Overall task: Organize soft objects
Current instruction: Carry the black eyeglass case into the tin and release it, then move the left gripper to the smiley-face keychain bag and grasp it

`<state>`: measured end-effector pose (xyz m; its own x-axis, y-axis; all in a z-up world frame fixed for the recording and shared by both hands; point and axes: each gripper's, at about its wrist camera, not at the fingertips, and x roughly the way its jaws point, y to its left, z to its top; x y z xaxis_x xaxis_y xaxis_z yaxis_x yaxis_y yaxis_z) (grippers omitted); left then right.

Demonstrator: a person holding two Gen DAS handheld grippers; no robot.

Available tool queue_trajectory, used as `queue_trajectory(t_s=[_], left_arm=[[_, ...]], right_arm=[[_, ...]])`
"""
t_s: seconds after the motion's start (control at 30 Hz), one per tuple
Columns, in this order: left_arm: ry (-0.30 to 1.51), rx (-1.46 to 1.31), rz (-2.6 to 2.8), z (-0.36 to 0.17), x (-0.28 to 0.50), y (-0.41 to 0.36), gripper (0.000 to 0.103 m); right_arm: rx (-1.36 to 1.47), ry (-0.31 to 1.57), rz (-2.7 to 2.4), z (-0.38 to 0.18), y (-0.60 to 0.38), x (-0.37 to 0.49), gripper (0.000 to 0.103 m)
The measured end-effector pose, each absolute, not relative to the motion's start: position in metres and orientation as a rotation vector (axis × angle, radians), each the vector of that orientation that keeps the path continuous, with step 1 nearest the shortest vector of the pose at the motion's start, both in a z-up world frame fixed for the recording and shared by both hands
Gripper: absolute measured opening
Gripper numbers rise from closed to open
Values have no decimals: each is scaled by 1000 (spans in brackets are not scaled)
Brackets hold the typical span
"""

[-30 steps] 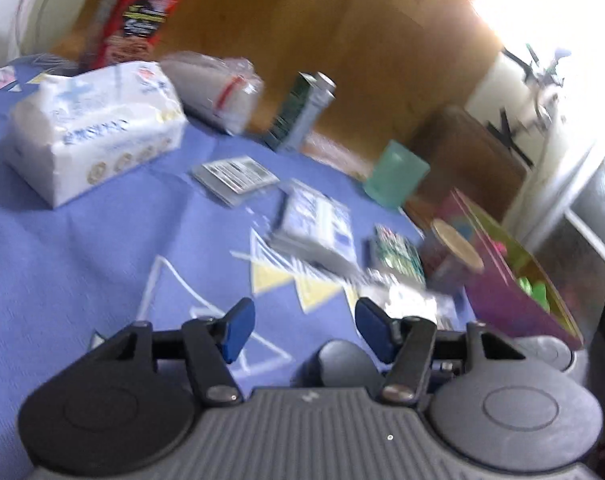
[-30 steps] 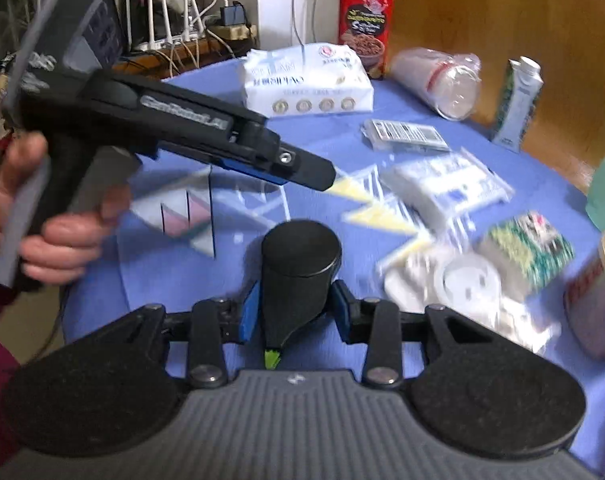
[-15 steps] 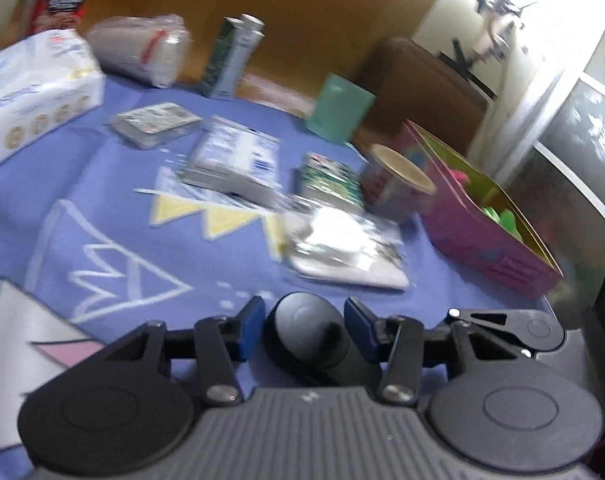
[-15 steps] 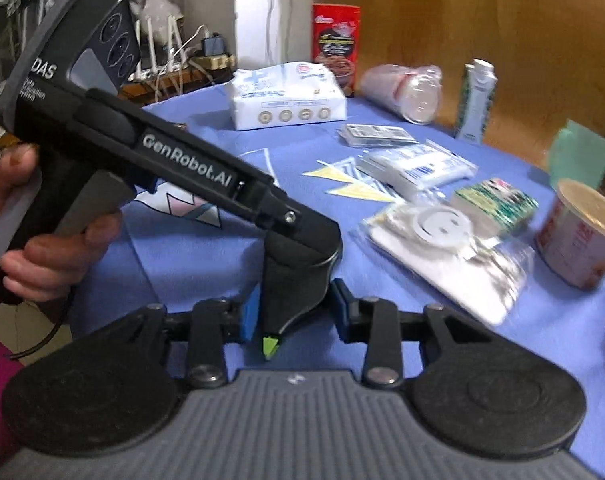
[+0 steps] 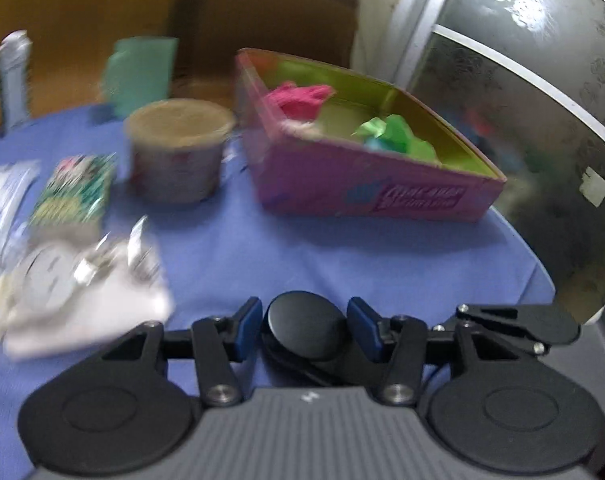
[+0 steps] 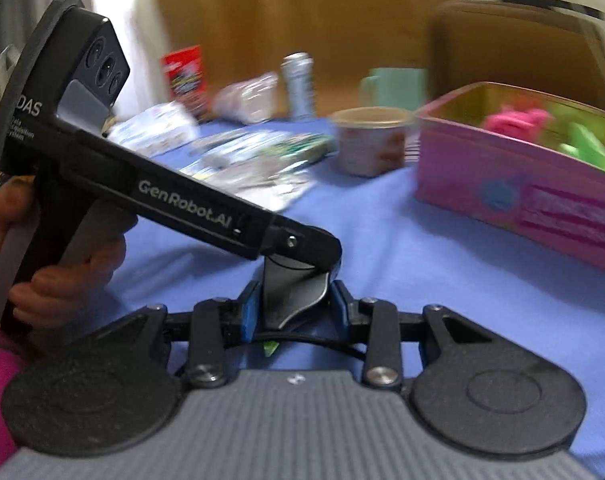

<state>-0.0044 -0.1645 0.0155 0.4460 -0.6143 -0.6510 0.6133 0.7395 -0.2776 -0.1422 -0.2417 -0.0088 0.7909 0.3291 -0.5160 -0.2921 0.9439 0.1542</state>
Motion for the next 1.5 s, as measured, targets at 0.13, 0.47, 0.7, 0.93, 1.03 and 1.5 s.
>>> queue_trajectory(t_s=[0.13, 0.47, 0.7, 0.93, 1.03, 1.5], left_arm=[[694, 34, -799, 54, 0, -192, 47], [607, 1, -775, 80, 69, -261, 50], [648, -75, -732, 64, 82, -259, 53], [604, -114, -748, 68, 60, -224, 52], [582, -137, -767, 70, 45, -200, 53], [641, -308, -388, 18, 10, 2, 53]], right_arm=[[54, 435, 243, 10, -256, -150, 40], [59, 279, 78, 39, -311, -94, 40], [92, 365, -63, 26, -353, -30, 40], [32, 377, -188, 18, -365, -6, 50], [43, 355, -182, 19, -361, -19, 50], [124, 251, 148, 38, -283, -66, 50]])
